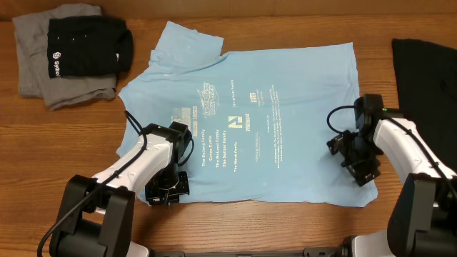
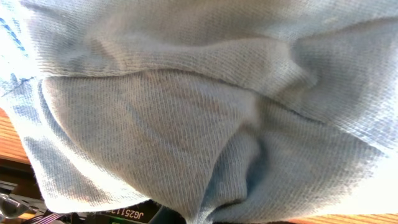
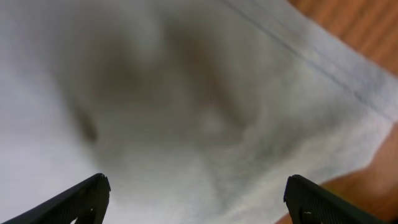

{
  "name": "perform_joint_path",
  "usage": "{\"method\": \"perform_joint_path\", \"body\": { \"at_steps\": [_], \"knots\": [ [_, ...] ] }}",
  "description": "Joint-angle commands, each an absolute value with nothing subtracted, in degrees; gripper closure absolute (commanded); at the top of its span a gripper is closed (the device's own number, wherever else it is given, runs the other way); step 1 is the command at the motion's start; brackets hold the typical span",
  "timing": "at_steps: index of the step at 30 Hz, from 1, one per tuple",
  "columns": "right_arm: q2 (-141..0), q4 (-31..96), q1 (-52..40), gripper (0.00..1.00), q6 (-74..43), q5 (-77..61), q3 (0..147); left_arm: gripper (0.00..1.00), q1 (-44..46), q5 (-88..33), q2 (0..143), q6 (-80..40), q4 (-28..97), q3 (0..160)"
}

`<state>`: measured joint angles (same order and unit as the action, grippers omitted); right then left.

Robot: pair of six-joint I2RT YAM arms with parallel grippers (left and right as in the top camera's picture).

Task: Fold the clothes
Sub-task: 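Move both grippers down to the shirt's bottom hem corners and grasp, then lift the hem with both grippers and fold it up toward the collar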

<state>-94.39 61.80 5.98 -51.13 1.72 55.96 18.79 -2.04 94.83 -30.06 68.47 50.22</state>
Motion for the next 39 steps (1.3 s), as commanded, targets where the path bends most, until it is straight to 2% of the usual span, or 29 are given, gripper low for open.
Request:
{"method": "perform_joint_path", "body": {
  "at_steps": [1,7,13,22,33,39],
  "knots": [
    [-94.2,62.7,6.4,0.07,-58.0,1.5,54.6,0.96,19.2,-0.8,94.4,-30.0,68.7,51.2],
    [-91.0,65.0,8.2,0.07,-58.7,2.5,54.6,0.96,19.2,-0.8,94.4,-29.8,68.5,51.2],
    [-89.4,69.0,14.5,0.04,-54.9,2.9,54.1,0.96,19.2,-0.8,94.4,-29.8,68.4,51.2],
    [-89.0,60.1,18.7,0.04,-51.7,-5.3,44.3,0.96,19.2,-0.9,94.4,-29.8,67.5,51.2],
    [-85.4,55.9,18.7,0.05,-52.3,-5.9,37.8,0.96,19.2,-1.1,94.4,-29.8,67.5,51.2],
    [-85.4,53.1,18.7,0.17,-53.2,-6.8,34.6,0.96,19.2,-1.1,94.4,-29.8,67.7,51.2]
  ]
}}
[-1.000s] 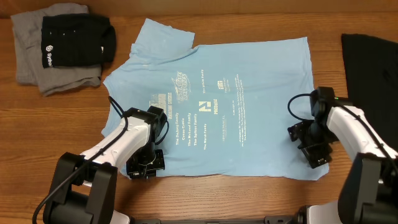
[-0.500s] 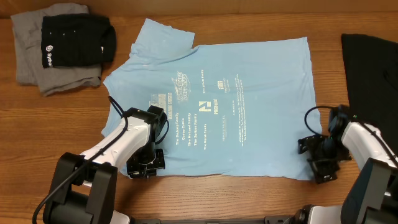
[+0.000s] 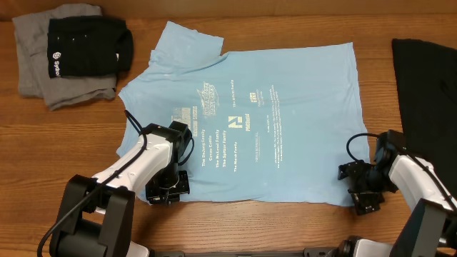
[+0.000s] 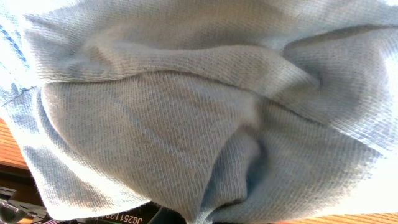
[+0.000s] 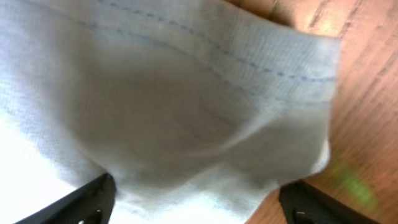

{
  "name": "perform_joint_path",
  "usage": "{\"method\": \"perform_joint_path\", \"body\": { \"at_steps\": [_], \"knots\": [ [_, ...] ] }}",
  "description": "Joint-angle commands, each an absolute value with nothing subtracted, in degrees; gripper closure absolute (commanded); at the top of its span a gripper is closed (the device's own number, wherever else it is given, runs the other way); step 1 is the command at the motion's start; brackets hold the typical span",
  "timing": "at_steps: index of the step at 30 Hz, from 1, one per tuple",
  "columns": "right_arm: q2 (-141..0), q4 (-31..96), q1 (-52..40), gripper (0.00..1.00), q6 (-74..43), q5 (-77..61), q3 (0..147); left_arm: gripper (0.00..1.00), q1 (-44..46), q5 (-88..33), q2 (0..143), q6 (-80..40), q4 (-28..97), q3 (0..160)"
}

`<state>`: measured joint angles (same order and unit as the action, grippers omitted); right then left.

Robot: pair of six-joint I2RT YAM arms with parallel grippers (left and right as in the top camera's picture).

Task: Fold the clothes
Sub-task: 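Lift the hem with both grippers and fold it up toward the collar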

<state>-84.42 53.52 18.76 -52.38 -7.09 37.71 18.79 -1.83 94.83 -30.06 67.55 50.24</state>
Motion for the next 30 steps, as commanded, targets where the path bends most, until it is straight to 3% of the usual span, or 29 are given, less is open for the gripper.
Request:
{"method": "perform_joint_path", "body": {
  "at_steps": [1,3,7,8,19,30],
  "knots": [
    [-85.4,53.0,18.7,0.23,-53.2,-6.8,34.5,0.96,19.2,-1.1,94.4,-29.8,67.7,51.2],
    [-85.4,52.7,18.7,0.4,-53.2,-6.8,34.5,0.96,19.2,-1.1,94.4,-29.8,67.9,51.2],
    [-85.4,52.7,18.7,0.9,-53.6,-7.0,34.5,0.96,19.2,-1.1,94.4,-28.2,68.1,51.5],
    [-85.4,52.7,18.7,0.96,-53.6,-7.2,34.5,0.96,19.2,-1.1,94.4,-28.3,68.9,52.0],
    [-82.4,52.7,18.7,0.96,-55.1,-7.6,37.9,0.96,19.2,0.3,94.4,-28.2,77.4,63.1],
    [-82.3,38.4,18.7,0.96,-50.7,-15.2,40.4,0.96,19.2,5.2,94.4,-23.5,64.7,64.7]
  ]
}}
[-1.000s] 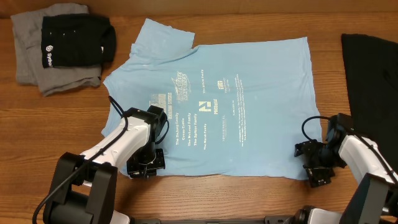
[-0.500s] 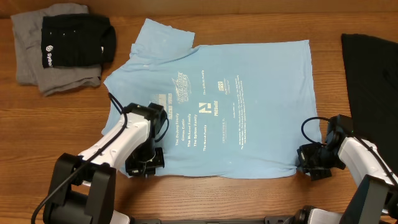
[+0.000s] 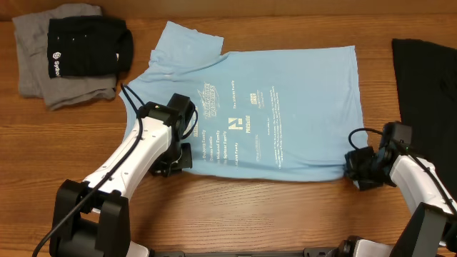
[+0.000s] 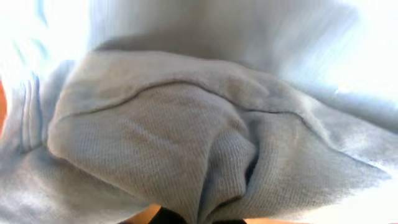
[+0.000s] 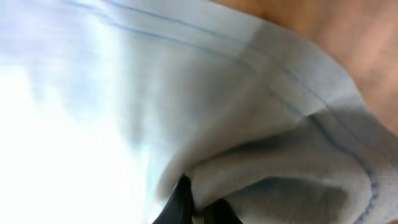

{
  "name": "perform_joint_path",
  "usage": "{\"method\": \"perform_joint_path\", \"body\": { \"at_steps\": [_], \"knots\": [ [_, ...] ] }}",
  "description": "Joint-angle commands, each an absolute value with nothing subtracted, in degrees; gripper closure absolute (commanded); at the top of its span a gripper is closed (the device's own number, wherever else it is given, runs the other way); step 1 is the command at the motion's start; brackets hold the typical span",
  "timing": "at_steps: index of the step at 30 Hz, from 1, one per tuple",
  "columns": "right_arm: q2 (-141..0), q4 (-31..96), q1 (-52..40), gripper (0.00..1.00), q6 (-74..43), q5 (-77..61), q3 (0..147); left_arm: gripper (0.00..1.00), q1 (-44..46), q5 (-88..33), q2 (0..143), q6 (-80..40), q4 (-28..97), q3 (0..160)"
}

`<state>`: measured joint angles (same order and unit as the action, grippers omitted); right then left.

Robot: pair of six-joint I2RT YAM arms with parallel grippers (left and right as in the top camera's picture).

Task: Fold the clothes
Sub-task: 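Lift the hem with both grippers and fold it up toward the collar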

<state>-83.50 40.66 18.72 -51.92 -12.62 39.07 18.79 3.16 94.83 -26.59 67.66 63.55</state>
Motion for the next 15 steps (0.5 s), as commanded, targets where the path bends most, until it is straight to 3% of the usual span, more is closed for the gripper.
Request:
{"method": "perform_joint_path", "body": {
  "at_steps": [1,12,15],
  "knots": [
    [-82.3,37.0,18.7,0.96,-50.9,-15.7,40.4,0.96,19.2,5.5,94.4,-22.9,63.0,64.7],
    [-82.3,26.4,18.7,0.96,-51.5,-21.8,40.4,0.96,19.1,9.6,94.4,-20.9,51.8,64.7],
    [-82.3,23.5,18.7,0.86,-52.7,-22.2,40.4,0.96,19.1,9.6,94.4,-19.9,49.7,64.7]
  ]
}}
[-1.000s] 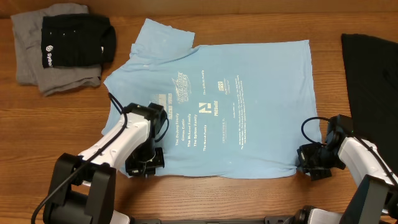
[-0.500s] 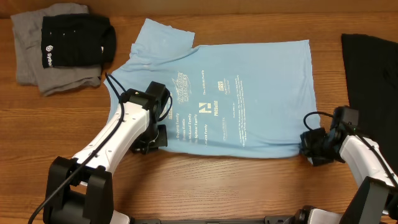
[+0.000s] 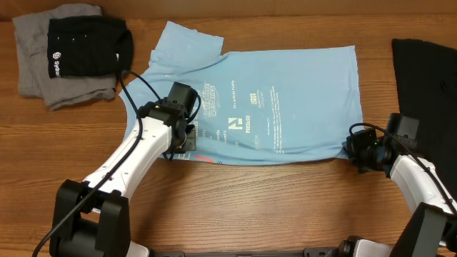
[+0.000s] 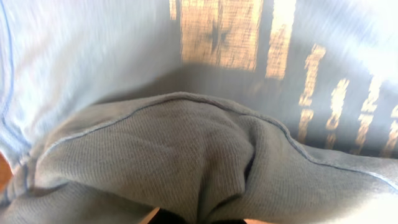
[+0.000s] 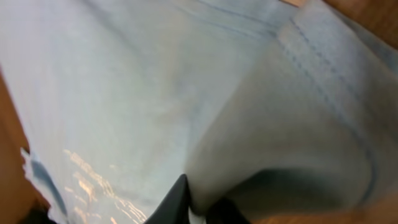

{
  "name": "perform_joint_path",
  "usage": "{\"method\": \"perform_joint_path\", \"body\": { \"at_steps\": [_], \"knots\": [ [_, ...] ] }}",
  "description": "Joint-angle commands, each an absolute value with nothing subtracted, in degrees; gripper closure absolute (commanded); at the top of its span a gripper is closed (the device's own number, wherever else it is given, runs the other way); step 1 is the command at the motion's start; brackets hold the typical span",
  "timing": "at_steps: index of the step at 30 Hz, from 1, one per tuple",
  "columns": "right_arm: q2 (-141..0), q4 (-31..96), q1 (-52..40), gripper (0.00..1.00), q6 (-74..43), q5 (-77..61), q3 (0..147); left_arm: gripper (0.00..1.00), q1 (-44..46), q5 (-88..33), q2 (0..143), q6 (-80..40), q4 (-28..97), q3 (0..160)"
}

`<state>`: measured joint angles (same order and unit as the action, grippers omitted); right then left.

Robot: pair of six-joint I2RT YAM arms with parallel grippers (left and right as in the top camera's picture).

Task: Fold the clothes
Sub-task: 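Lift the hem with both grippers and fold it up toward the collar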

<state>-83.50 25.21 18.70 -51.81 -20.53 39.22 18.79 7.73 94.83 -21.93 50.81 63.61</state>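
A light blue printed T-shirt [image 3: 264,93] lies spread on the wooden table [image 3: 271,207], its near long edge lifted and turned back over the print. My left gripper [image 3: 182,139] is shut on that edge near the sleeve end; bunched blue cloth [image 4: 205,162] fills the left wrist view. My right gripper [image 3: 357,153] is shut on the hem corner at the other end, and the hem with its stitching [image 5: 323,87] shows in the right wrist view.
A folded grey garment [image 3: 43,78] with a folded black one [image 3: 86,43] on top sits at the far left corner. A black garment [image 3: 428,78] lies at the right edge. Bare wood runs along the near side.
Both grippers have moved farther from the near table edge with the shirt's edge held. The near edge now lies higher over the print, and a thin red line shows under the fold.
My left gripper held the shirt's near-left corner while the right hovered open over the right hem. Then the right gripper stood open at the near-right corner. Later both were shut on the edge and raised, and now the edge lies turned back over the print.
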Motion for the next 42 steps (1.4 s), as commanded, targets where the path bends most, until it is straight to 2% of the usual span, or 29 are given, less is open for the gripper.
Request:
{"method": "perform_joint_path", "body": {
  "at_steps": [1,5,19,25,37,39,41,42],
  "knots": [
    [-82.3,22.7,18.7,0.86,-52.7,-22.2,40.4,0.96,19.1,9.6,94.4,-19.9,49.4,64.6],
    [-82.4,21.7,18.7,0.96,-53.8,-22.2,40.4,0.96,19.0,10.8,94.5,-19.9,49.2,64.6],
    [-86.2,9.0,17.6,0.96,-55.7,-21.5,40.4,0.96,14.5,16.1,100.5,-21.0,40.0,64.6],
    [-86.4,8.2,17.3,0.96,-55.5,-21.3,40.3,0.96,12.7,16.1,101.6,-21.0,35.8,64.6],
    [-89.8,-0.1,9.6,0.96,-55.6,-14.6,40.4,0.95,12.7,16.0,101.9,-20.9,28.9,64.6],
    [-89.8,-0.3,9.1,0.96,-55.6,-12.0,40.4,0.91,12.7,16.0,101.9,-20.9,27.5,64.6],
    [-89.8,-0.2,9.1,0.95,-55.5,-9.9,40.4,0.74,12.7,16.1,101.9,-20.9,26.2,64.6],
    [-89.8,-0.1,9.1,0.91,-55.5,-9.3,40.4,0.71,12.7,16.0,101.9,-20.6,25.5,64.6]
  ]
}}
